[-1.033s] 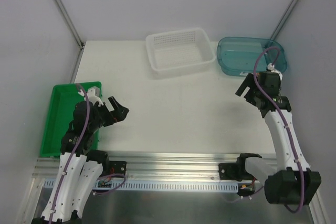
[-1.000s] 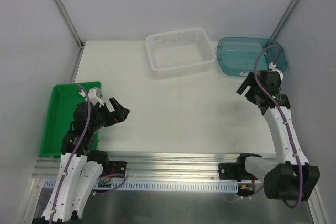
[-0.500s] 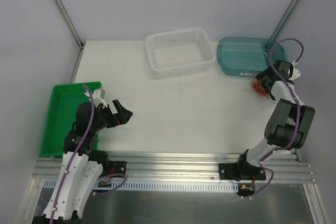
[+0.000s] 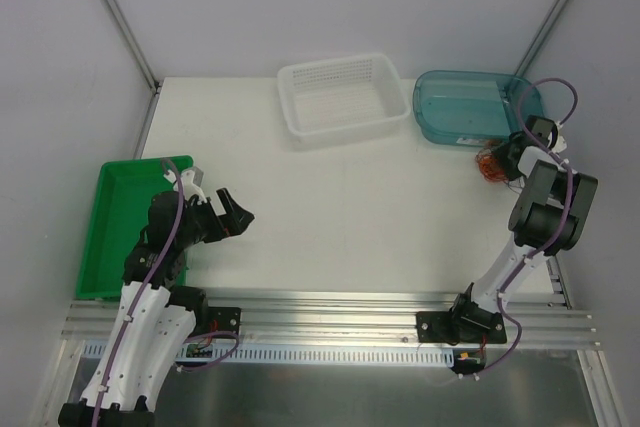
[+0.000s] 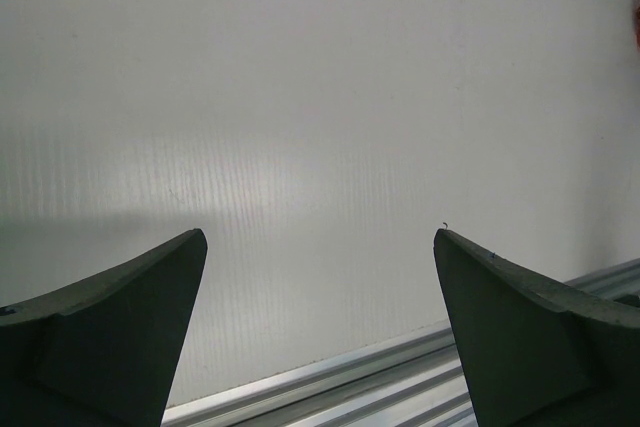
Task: Untangle the cables
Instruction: Untie the cable.
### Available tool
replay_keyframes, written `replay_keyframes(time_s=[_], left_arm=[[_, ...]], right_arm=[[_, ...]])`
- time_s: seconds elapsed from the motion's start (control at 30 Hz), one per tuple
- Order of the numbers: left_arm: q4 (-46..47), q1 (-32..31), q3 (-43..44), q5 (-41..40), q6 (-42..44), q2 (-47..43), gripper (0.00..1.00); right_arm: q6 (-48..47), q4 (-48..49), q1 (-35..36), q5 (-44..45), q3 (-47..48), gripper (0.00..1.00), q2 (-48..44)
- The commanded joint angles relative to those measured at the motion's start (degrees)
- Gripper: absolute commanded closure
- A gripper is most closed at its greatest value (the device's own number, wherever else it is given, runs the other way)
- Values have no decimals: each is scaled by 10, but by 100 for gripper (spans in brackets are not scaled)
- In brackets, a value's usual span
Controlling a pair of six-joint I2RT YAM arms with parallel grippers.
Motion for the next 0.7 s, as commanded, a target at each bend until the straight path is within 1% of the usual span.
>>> replay_keyframes(time_s=[0.0,0.03,0.07,0.13,0.17,0.2,0.23,0.27,0.37,0.4,0.43,0.47,0.5,0.57,0.6,0.63,0.67], left_arm=[[22,5,6,11,16,-1,1],[22,5,5,12,16,-4,1],[22,5,4,13,16,-4,1],[22,5,4,14,16,-8,1],[22,5,4,16,15,-9,1],[23,5,4,16,15,-11,1],[23,5,3,17,15,-12,1],[23,5,3,17,15,-15,1],[23,5,2,19,15,-20,1],[23,5,1,21,15,-22,1],[23,5,1,22,15,-24,1],[23,5,1,24,14,-26,1],[23,5,1,27,15,-27,1],[23,5,-1,36,14,-30,1],[23,5,-1,39,14,-30,1],[23,5,-2,45,13,-29,1],[23,5,-3,46,13,-26,1]], right_arm=[[28,16,-6,-14,-13,54,-10],[30,16,-5,-13,-22,59,-13],[32,16,-5,-14,-36,70,-23],[31,6,-1,-23,-53,83,-36],[31,1,1,-25,-60,95,-53],[31,-4,12,-28,-81,99,-66],[28,-11,19,-27,-93,99,-80],[25,-14,29,-28,-109,99,-113],[11,-34,86,-35,-158,99,-168],[9,-35,126,-52,-170,99,-203],[-2,-46,148,-53,-195,99,-225],[-11,-51,200,-57,-205,99,-243],[-21,-55,226,-75,-214,99,-279],[-52,-73,285,-85,-238,99,-311],[-65,-75,339,-110,-244,99,-325],[-77,-77,368,-122,-255,99,-346],[-98,-82,427,-133,-258,99,-356]])
